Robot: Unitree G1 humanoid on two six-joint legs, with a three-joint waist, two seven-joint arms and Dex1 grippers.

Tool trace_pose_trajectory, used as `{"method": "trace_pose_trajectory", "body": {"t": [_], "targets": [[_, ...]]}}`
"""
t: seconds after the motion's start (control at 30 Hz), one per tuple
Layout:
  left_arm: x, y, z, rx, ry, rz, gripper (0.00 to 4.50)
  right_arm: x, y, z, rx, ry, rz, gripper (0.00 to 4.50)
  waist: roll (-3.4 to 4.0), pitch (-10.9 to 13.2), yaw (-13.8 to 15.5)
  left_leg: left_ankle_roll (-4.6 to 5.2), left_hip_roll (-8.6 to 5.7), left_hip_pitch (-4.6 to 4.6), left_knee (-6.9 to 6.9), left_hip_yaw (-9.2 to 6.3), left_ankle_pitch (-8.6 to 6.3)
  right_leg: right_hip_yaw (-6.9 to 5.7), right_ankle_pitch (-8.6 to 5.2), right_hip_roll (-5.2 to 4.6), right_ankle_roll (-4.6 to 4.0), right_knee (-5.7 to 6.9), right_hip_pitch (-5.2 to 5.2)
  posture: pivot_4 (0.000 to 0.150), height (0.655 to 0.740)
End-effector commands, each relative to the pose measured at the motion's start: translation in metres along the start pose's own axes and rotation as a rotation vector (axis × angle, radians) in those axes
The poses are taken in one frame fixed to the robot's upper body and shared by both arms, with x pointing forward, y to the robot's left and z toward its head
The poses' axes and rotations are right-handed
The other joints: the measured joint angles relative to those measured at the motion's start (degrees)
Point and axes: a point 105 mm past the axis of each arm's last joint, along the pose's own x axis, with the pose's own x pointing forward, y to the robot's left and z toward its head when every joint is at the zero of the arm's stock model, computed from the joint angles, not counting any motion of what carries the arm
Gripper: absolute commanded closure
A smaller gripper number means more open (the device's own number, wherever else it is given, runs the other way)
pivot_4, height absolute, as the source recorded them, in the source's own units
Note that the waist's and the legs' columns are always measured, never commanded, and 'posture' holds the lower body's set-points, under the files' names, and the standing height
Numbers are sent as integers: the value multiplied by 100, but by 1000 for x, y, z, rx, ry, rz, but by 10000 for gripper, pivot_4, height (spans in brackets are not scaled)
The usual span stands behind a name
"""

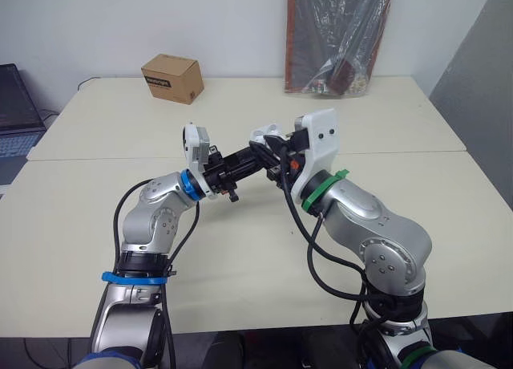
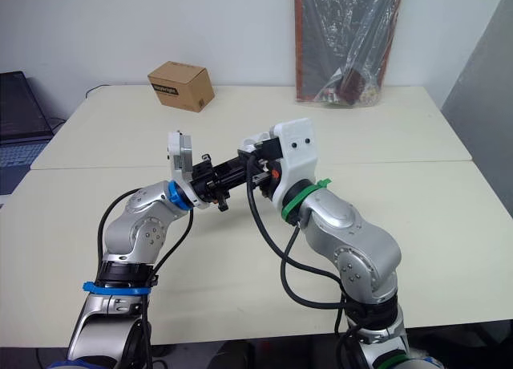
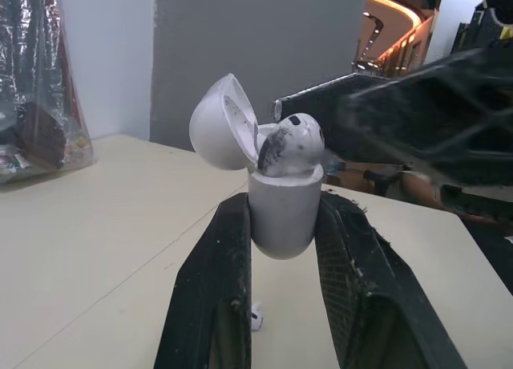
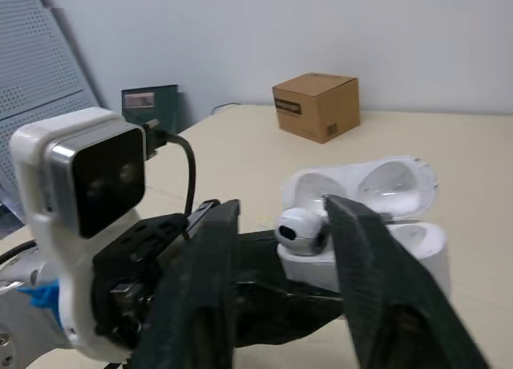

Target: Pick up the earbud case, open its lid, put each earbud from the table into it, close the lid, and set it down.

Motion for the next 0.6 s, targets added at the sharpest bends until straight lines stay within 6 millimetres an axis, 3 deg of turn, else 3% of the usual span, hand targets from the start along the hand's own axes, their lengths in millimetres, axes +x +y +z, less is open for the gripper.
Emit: {"method": "trace_pose_trajectory", "body": {"t": [0.03,0.33,0.43,0.6], "targets": [[3,-12,36,98,-111,-71,36814,-2,-12,-12,-20,43,-55,15772,0,0,-1,0,0,-1,0,0,0,0,0,0,0,0,0,1500,7400],[-5,-8,30,91,-80,-57,36814,-21,-23,11,-38,-81,-32,15772,0,0,2,0,0,0,0,0,0,0,-1,0,2,-2,0,1500,7400],[-9,-6,29,77,-63,-66,36814,-31,-12,25,5,-142,74,15772,0,0,2,0,0,0,-1,1,0,0,-2,0,3,-1,0,1500,7400],[-19,-1,28,44,-48,-79,36814,-63,1,48,73,-200,314,15772,0,0,2,0,0,-1,-1,0,0,0,-2,0,2,-4,1,1500,7400]]}}
